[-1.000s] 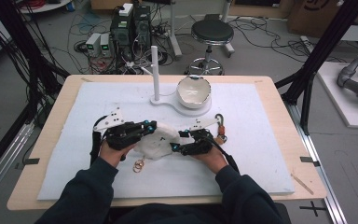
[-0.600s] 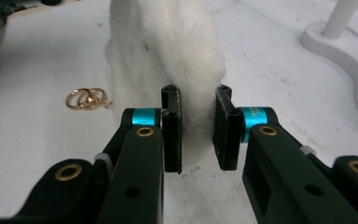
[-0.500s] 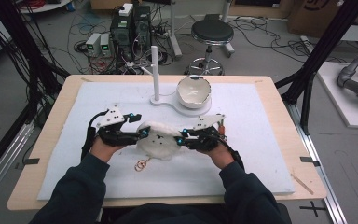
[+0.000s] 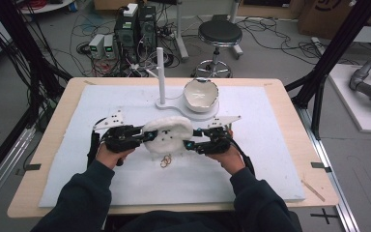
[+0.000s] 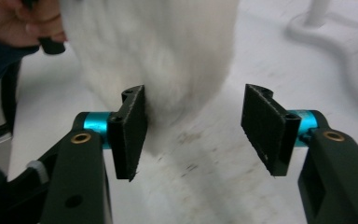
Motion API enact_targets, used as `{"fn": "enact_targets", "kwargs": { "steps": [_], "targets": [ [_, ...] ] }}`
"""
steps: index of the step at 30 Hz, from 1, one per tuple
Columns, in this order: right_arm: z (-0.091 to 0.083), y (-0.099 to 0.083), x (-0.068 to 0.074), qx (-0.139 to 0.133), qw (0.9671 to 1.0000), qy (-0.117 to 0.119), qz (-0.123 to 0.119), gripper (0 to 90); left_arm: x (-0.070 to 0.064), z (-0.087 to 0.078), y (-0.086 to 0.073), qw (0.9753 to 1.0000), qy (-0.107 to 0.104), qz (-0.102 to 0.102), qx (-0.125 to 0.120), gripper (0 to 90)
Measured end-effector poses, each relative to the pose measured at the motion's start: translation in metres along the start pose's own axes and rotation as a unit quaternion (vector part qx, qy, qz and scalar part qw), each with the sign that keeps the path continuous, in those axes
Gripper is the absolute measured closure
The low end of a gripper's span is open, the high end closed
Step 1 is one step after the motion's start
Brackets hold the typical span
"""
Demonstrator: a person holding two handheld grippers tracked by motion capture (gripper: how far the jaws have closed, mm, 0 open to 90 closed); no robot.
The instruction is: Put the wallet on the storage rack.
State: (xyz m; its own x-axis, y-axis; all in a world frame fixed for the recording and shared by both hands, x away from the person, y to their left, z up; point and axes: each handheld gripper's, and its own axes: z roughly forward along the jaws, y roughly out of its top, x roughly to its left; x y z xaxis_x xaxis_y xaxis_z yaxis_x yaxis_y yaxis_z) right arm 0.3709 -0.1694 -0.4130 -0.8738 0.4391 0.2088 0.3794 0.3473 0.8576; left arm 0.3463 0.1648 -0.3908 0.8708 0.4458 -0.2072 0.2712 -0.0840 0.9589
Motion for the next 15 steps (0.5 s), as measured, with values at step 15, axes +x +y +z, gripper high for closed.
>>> {"fn": "enact_targets", "kwargs": {
  "steps": [15],
  "targets": [
    [-0.009,0.002,0.0,-0.04,0.9992,0.005,0.002,53.5,-0.003,0.007,-0.007,0.9978,-0.028,0.027,0.053,77.8]
  ]
}}
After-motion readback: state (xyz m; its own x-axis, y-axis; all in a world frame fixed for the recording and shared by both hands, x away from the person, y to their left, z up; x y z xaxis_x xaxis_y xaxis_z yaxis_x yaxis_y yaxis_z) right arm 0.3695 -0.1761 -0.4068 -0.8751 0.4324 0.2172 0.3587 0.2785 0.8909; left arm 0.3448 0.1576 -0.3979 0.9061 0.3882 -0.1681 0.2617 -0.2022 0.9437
